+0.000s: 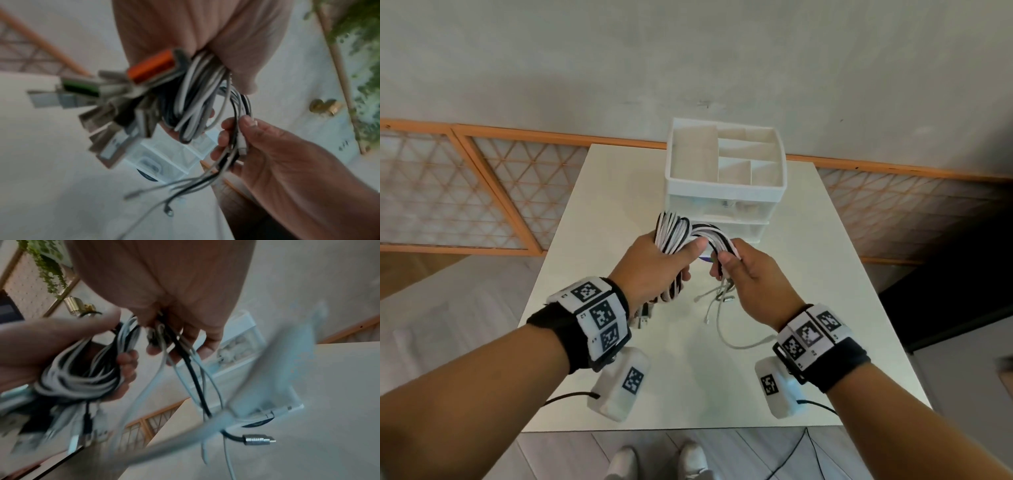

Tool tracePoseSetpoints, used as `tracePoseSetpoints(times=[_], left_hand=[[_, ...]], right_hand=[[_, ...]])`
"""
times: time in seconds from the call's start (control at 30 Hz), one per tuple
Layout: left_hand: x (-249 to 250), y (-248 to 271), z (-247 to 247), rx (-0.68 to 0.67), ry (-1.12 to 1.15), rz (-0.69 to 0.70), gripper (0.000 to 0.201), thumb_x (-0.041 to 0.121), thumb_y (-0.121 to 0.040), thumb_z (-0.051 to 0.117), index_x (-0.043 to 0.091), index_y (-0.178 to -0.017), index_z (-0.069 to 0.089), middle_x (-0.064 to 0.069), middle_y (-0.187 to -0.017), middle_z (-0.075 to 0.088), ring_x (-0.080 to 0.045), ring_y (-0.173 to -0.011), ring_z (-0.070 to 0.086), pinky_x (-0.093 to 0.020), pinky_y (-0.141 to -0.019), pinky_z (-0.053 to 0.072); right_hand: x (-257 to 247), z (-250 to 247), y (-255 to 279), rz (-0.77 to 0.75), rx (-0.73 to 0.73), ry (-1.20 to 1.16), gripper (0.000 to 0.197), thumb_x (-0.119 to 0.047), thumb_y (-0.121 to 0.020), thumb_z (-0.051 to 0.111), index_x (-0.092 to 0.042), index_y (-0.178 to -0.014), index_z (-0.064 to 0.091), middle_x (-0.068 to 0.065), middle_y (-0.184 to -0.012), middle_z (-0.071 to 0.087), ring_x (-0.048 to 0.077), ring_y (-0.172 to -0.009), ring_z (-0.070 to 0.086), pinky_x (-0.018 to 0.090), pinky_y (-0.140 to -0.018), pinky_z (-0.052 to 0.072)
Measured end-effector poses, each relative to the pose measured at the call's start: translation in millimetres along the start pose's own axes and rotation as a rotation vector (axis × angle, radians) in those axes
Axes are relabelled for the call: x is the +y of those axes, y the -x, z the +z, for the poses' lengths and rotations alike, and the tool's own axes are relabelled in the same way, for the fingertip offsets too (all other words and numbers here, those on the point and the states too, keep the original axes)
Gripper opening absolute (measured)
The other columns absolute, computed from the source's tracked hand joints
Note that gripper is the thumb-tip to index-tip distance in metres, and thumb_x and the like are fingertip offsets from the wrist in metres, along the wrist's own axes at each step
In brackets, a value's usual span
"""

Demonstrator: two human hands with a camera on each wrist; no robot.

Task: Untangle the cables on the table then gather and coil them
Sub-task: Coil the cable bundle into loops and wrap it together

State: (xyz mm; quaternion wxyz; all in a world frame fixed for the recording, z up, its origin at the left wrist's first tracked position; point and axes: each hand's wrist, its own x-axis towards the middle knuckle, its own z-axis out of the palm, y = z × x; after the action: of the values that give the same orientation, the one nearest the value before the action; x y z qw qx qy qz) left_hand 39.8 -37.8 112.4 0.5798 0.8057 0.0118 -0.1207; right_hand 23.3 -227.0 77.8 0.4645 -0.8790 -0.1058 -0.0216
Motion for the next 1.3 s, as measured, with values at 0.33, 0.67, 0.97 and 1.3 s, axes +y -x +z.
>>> tracePoseSetpoints(times=[0.33,0.67,0.97,1.3], left_hand=[[-5.0,-5.6,14.6,0.156,0.222,-0.005,0.039,0.043,-0.069,0.082,0.012,-0.087,0.067,0.003,-0.07,0.07,-0.013,-0.066,0.068,-0.028,-0.059,0.053],[2.7,-0.5,-1.8,0.039,0.328,0.076,0.031,0.025,-0.078,0.082,-0.001,-0.077,0.064,-0.012,-0.067,0.063,-0.018,-0.064,0.063,-0.032,-0.059,0.056],[20.7,-3.0,-8.0,0.122,0.383,0.115,0.011,0.015,-0.084,0.074,0.015,-0.074,0.069,-0.011,-0.072,0.069,-0.025,-0.068,0.069,-0.031,-0.052,0.054],[26.1,2.8,-17.0,-0.128,0.465,0.198,0.01,0.001,-0.081,0.066,0.004,-0.091,0.063,-0.021,-0.076,0.061,-0.035,-0.075,0.067,-0.047,-0.076,0.058]], right_hand=[[-19.1,56.1,6.1,-0.204,0.066,0.019,0.025,-0.012,-0.099,0.047,-0.004,-0.121,0.056,0.007,-0.11,0.05,0.018,-0.088,0.053,0.032,-0.074,0.051],[-30.4,41.9,0.9,-0.239,0.182,-0.138,0.014,-0.001,-0.094,0.062,-0.006,-0.091,0.075,-0.002,-0.101,0.055,0.001,-0.089,0.058,0.014,-0.08,0.047],[-28.2,32.3,11.3,-0.116,-0.02,-0.198,0.081,-0.009,-0.085,0.074,-0.018,-0.152,0.03,-0.003,-0.14,0.053,-0.003,-0.124,0.051,0.015,-0.104,0.042],[8.1,38.0,7.3,0.289,-0.112,-0.015,0.035,-0.038,-0.088,0.074,-0.011,-0.066,0.069,-0.004,-0.052,0.057,0.009,-0.045,0.049,0.025,-0.054,0.045]])
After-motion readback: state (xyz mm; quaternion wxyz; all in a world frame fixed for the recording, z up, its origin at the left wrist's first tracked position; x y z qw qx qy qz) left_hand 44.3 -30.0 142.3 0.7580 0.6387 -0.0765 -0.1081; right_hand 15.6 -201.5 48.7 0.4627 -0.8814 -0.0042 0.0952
